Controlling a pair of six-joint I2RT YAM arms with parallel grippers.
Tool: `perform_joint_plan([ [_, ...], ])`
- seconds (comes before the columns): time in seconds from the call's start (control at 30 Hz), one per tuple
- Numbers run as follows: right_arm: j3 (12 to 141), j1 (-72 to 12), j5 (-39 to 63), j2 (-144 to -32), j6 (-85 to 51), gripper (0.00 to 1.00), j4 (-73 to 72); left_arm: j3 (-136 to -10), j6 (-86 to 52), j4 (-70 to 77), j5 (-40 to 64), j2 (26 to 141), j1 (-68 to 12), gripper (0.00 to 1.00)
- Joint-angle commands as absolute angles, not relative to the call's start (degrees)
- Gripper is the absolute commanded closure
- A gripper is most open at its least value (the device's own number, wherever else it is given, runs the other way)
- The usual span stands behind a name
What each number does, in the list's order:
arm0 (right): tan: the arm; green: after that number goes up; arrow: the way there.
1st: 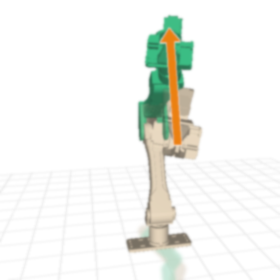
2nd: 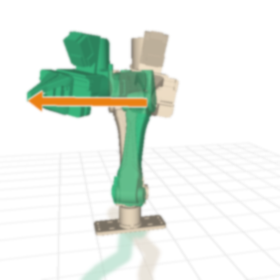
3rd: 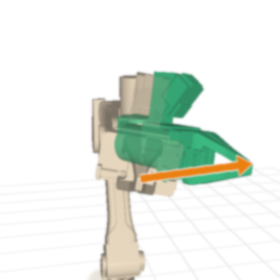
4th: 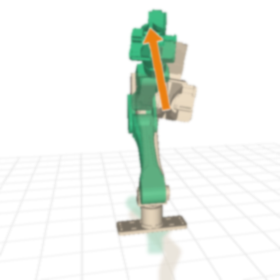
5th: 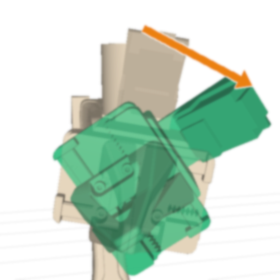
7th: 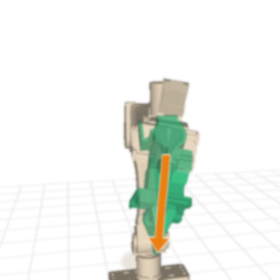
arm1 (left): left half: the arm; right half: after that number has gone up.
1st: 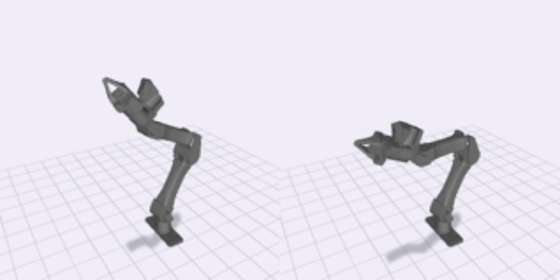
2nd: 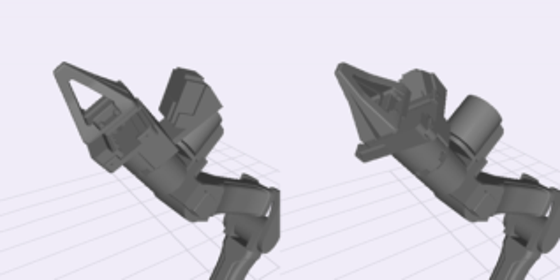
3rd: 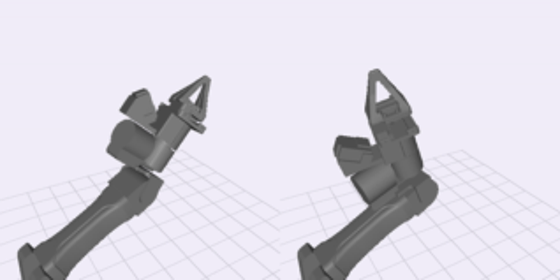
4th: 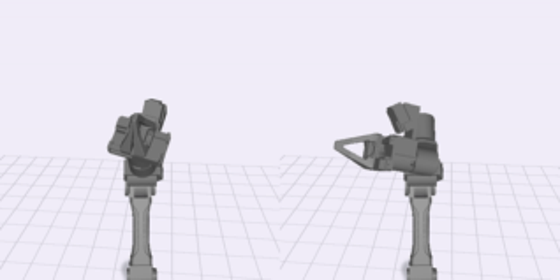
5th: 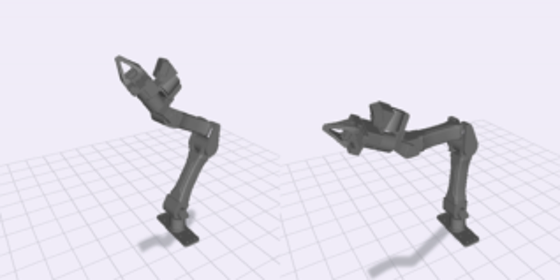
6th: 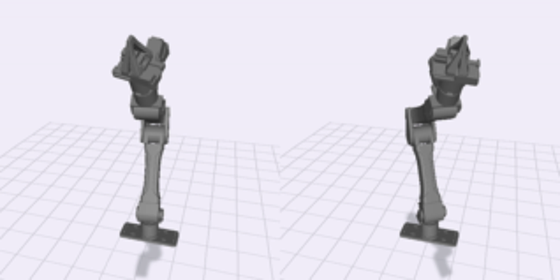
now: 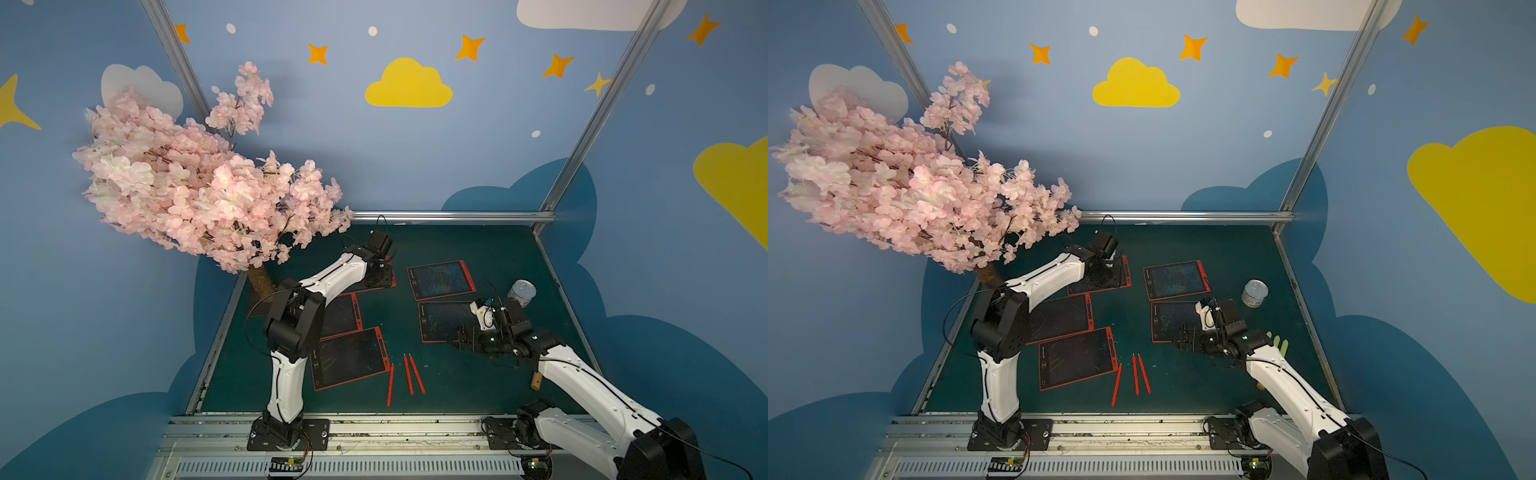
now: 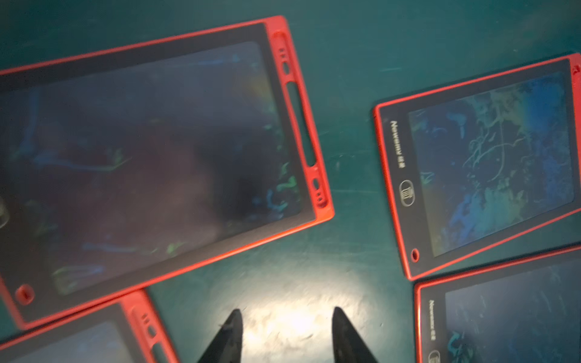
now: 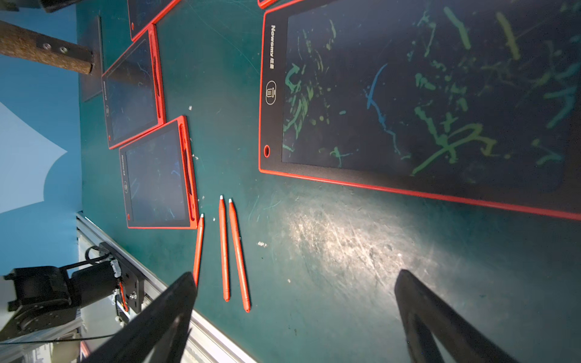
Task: Place the stylus back onto the writing tablet
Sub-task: Adjust the writing tablet at the center of the board.
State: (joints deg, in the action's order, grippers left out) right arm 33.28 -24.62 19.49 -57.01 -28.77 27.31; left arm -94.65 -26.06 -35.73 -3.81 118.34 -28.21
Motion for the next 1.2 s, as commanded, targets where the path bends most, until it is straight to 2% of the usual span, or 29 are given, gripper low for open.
perform_joint_plan([
  [0.0, 34.1, -24.9, 18.9, -55.4, -30.8, 0.02, 28.4, -98.6, -28.4, -34.9, -2.8, 122.5, -28.9, 0.44],
  [0.17, 34.7, -25.0, 18.4, -53.7, -29.8, 0.02, 29.4, -103.6, -27.6, -34.1, -2.3, 127.8, -29.6, 0.34],
  [0.37, 31.9, -25.0, 16.4, -50.3, -29.5, 0.02, 26.6, -107.7, -26.7, -33.7, -2.7, 131.7, -30.0, 0.1],
  [0.5, 30.2, -25.0, 15.4, -47.6, -28.7, 0.02, 25.4, -109.2, -26.5, -33.2, -1.8, 132.9, -30.1, 0.01],
  [0.87, 28.5, -25.0, 12.8, -45.5, -29.8, 0.02, 24.4, -111.3, -26.1, -30.2, 4.8, 135.2, -30.7, 0.01],
  [1.17, 29.5, -24.9, 12.6, -46.8, -29.5, 0.02, 25.3, -114.4, -25.8, -34.1, 3.0, 137.6, -31.3, 0.01],
])
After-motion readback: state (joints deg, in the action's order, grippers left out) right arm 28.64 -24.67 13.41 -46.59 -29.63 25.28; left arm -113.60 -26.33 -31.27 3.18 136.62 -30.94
